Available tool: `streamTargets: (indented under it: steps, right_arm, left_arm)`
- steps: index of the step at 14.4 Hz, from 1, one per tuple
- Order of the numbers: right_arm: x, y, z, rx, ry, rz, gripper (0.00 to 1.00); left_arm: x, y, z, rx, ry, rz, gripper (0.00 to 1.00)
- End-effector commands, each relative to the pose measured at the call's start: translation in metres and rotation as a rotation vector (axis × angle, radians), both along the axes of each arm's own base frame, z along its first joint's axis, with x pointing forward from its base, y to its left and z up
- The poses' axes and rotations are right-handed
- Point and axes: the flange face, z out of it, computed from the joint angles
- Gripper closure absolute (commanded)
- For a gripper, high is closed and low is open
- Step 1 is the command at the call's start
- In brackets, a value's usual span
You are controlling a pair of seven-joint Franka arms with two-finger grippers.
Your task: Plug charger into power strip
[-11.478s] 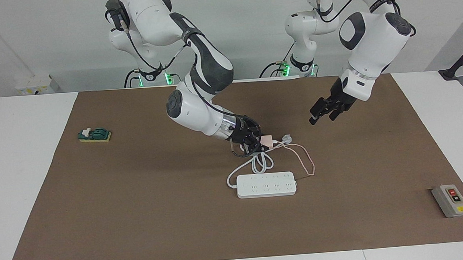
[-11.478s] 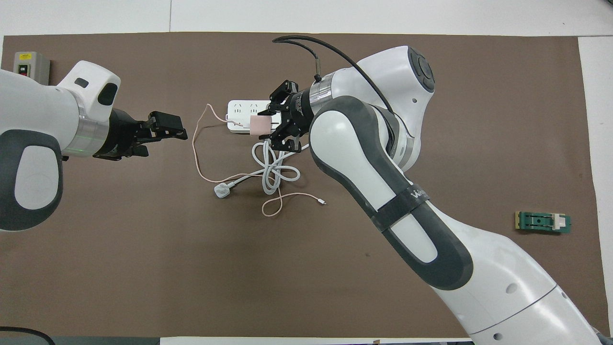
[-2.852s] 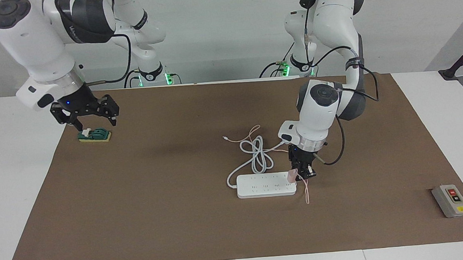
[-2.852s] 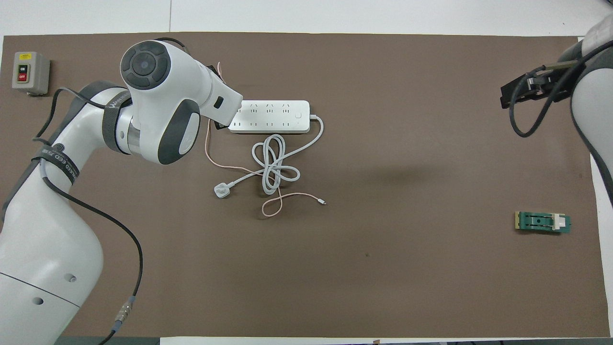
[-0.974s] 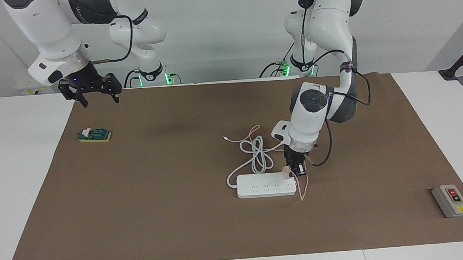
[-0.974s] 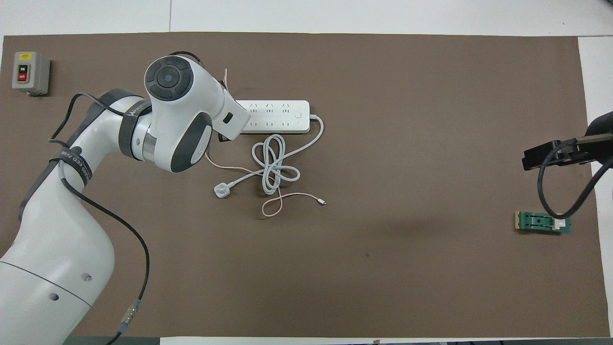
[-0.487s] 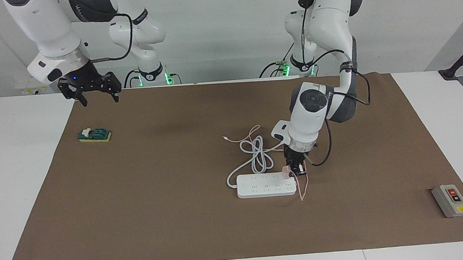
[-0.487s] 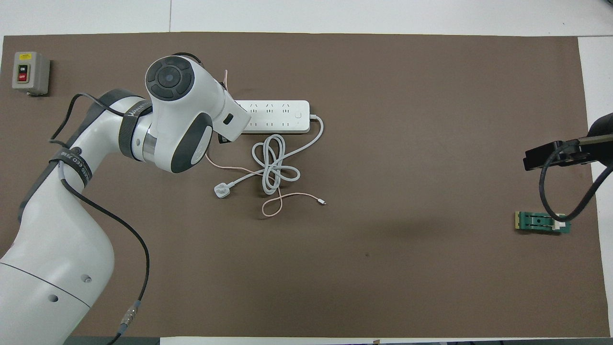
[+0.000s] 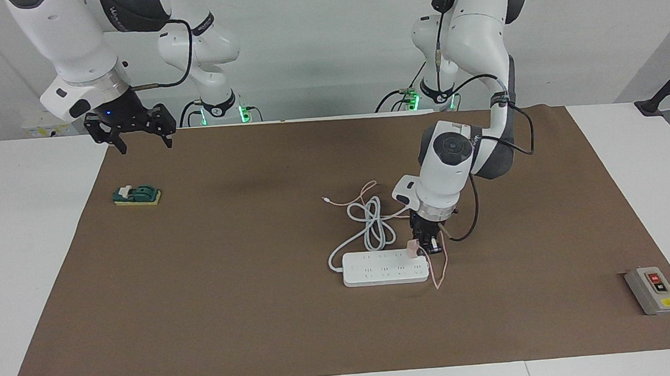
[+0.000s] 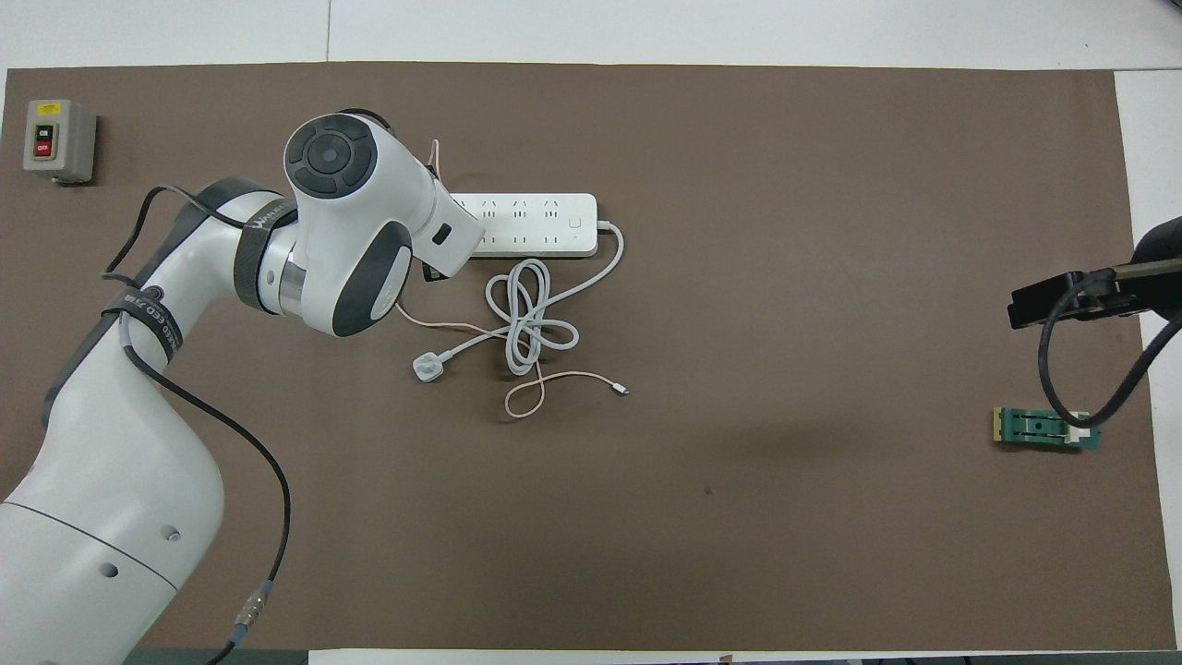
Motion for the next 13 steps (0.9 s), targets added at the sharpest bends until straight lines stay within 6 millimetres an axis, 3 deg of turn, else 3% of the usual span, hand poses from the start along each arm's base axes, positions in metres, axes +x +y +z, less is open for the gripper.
streamTargets:
  steps: [1,8,13]
  right_arm:
    - [-0.003,0.001,0.003,-0.014,-0.016,-0.011,0.00]
    - [-0.003,0.001,0.002,-0.014,-0.014,-0.009,0.00]
    - [-0.003,0.000,0.002,-0.014,-0.012,-0.008,0.00]
  left_arm:
    - [-0.010,-0.001,-0.015,0.007,0.054,-0.011,1.00]
    - [0.012,0.009,-0.034,0.004,0.153,0.011,1.00]
    - [0.024,0.003,-0.049,-0.032,0.152,-0.009,1.00]
